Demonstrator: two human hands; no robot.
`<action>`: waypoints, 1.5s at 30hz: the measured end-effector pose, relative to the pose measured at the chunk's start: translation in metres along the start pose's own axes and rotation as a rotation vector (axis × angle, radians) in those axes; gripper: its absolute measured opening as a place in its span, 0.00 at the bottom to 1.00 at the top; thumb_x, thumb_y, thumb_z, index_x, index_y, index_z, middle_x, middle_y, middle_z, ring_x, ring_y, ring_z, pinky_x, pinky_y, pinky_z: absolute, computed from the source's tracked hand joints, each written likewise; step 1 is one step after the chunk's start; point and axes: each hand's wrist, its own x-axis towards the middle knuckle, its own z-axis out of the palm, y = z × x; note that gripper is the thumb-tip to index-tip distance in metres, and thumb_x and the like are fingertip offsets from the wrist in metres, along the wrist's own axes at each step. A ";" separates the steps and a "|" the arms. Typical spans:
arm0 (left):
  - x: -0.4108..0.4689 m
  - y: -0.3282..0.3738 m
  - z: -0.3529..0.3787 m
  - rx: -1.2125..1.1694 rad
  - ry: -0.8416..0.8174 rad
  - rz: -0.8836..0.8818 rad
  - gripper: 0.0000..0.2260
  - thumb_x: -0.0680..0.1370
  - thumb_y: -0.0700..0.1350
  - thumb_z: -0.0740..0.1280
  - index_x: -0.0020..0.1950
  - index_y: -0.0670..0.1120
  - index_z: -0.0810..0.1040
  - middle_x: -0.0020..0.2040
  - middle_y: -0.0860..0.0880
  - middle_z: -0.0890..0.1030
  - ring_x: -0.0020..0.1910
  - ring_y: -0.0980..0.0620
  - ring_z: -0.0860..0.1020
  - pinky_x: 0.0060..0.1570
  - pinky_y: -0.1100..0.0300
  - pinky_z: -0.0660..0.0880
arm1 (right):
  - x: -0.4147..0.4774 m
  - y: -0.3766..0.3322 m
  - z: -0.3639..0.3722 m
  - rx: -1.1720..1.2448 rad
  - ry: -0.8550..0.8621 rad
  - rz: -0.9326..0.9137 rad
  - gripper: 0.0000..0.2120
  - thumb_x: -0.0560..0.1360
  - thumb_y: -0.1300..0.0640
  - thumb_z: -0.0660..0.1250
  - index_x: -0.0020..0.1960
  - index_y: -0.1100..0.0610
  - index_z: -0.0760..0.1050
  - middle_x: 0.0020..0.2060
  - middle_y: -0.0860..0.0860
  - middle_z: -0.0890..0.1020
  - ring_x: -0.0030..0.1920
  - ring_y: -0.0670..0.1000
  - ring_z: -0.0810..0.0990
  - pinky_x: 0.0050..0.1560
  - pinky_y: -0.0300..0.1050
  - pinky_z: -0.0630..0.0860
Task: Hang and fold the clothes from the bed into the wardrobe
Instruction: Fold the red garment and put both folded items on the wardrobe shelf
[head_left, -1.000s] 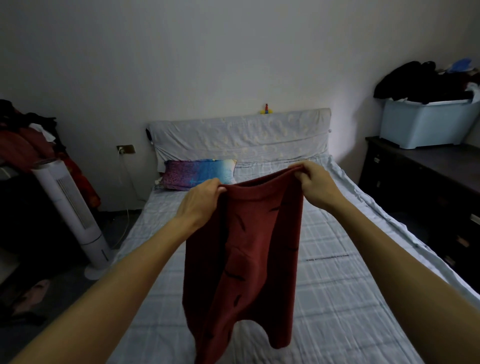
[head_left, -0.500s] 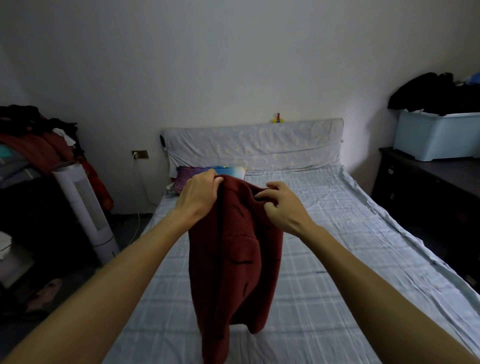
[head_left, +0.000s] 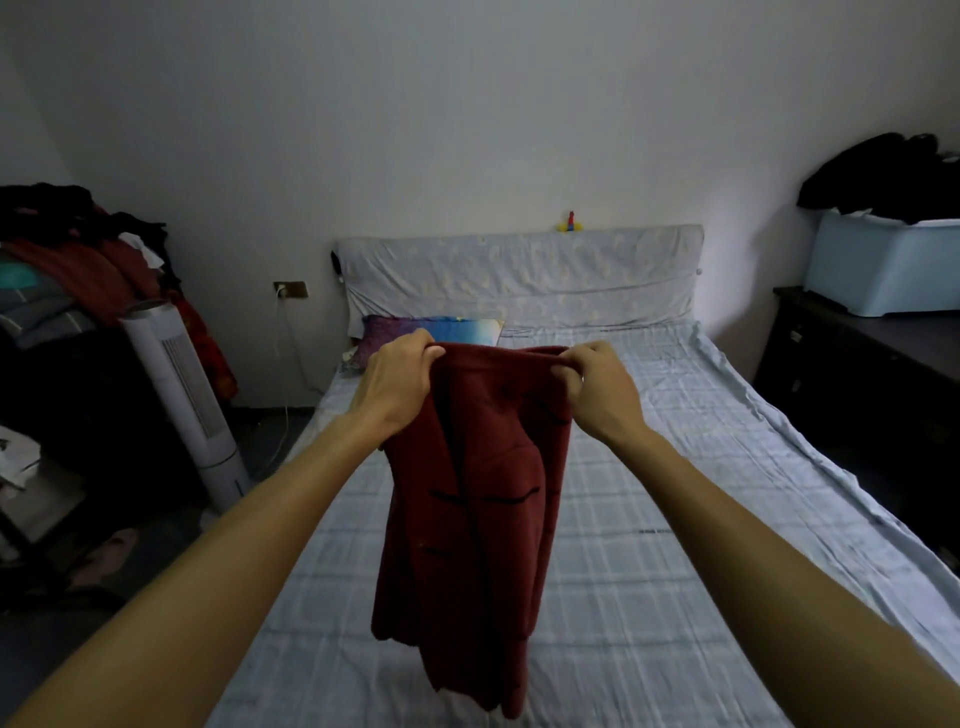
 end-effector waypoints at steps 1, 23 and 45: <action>-0.001 0.003 0.004 -0.035 0.005 -0.035 0.11 0.81 0.46 0.59 0.45 0.41 0.74 0.40 0.43 0.79 0.40 0.42 0.77 0.40 0.50 0.71 | -0.005 0.000 0.004 0.021 0.049 0.005 0.08 0.76 0.55 0.64 0.53 0.55 0.78 0.55 0.52 0.73 0.52 0.53 0.77 0.51 0.47 0.72; -0.025 0.024 0.037 -0.126 0.015 -0.070 0.09 0.80 0.45 0.61 0.47 0.42 0.78 0.44 0.43 0.81 0.44 0.45 0.78 0.43 0.56 0.68 | -0.167 0.061 0.097 0.155 -0.344 0.549 0.09 0.74 0.58 0.66 0.52 0.58 0.79 0.46 0.60 0.83 0.49 0.61 0.81 0.45 0.46 0.73; -0.081 0.019 0.026 -0.335 0.035 0.189 0.08 0.79 0.40 0.63 0.47 0.37 0.79 0.41 0.47 0.77 0.41 0.56 0.73 0.46 0.72 0.67 | -0.093 0.121 -0.012 -0.307 -0.855 0.168 0.38 0.69 0.65 0.68 0.73 0.43 0.60 0.66 0.52 0.74 0.64 0.55 0.73 0.61 0.48 0.71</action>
